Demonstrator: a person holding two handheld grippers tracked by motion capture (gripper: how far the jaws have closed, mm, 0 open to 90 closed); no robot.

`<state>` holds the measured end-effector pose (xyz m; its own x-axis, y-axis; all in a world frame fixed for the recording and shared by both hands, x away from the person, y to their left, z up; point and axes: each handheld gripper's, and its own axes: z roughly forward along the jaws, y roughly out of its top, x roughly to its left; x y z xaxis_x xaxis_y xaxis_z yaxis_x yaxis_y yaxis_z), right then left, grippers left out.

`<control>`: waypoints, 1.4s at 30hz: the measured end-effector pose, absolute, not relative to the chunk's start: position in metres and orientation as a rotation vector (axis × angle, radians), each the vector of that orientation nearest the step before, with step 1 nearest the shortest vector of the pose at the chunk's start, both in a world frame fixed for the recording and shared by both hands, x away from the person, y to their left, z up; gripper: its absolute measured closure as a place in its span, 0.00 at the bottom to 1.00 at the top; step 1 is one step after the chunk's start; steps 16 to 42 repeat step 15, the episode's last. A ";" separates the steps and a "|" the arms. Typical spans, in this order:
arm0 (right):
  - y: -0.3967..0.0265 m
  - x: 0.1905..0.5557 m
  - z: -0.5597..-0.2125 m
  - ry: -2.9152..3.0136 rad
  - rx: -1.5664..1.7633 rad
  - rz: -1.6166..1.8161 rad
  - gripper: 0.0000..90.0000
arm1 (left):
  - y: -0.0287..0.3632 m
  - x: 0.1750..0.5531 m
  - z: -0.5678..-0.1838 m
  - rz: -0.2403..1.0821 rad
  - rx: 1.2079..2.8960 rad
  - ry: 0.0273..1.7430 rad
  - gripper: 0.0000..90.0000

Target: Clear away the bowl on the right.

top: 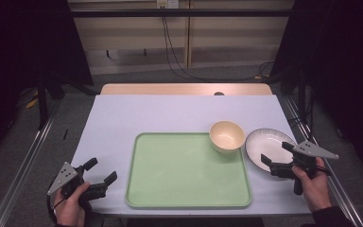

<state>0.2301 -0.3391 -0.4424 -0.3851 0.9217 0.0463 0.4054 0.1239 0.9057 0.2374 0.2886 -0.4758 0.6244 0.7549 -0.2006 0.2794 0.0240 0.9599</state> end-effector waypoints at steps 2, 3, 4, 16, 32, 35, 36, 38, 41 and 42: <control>-0.341 0.225 -0.443 1.846 1.283 1.227 0.03 | 0.289 0.237 -0.476 0.459 1.557 0.892 0.01; -0.342 0.222 -0.444 1.838 1.292 1.233 0.03 | 0.289 0.237 -0.476 0.461 1.551 0.899 0.01; -0.343 0.219 -0.444 1.843 1.290 1.237 0.03 | 0.290 0.237 -0.476 0.456 1.565 0.889 0.01; -0.348 0.199 -0.450 1.828 1.302 1.262 0.01 | 0.289 0.238 -0.476 0.449 1.557 0.888 0.01; -0.348 0.199 -0.450 1.828 1.302 1.262 0.01 | 0.289 0.238 -0.476 0.449 1.557 0.888 0.01; -0.348 0.199 -0.450 1.828 1.302 1.262 0.01 | 0.289 0.238 -0.476 0.449 1.557 0.888 0.01; -0.348 0.199 -0.450 1.828 1.302 1.262 0.01 | 0.289 0.238 -0.476 0.449 1.557 0.888 0.01; -0.348 0.199 -0.450 1.828 1.302 1.262 0.01 | 0.289 0.238 -0.476 0.449 1.557 0.888 0.01; -0.348 0.199 -0.450 1.828 1.302 1.262 0.01 | 0.289 0.238 -0.476 0.449 1.557 0.888 0.01; -0.348 0.199 -0.450 1.828 1.302 1.262 0.01 | 0.289 0.238 -0.476 0.449 1.557 0.888 0.01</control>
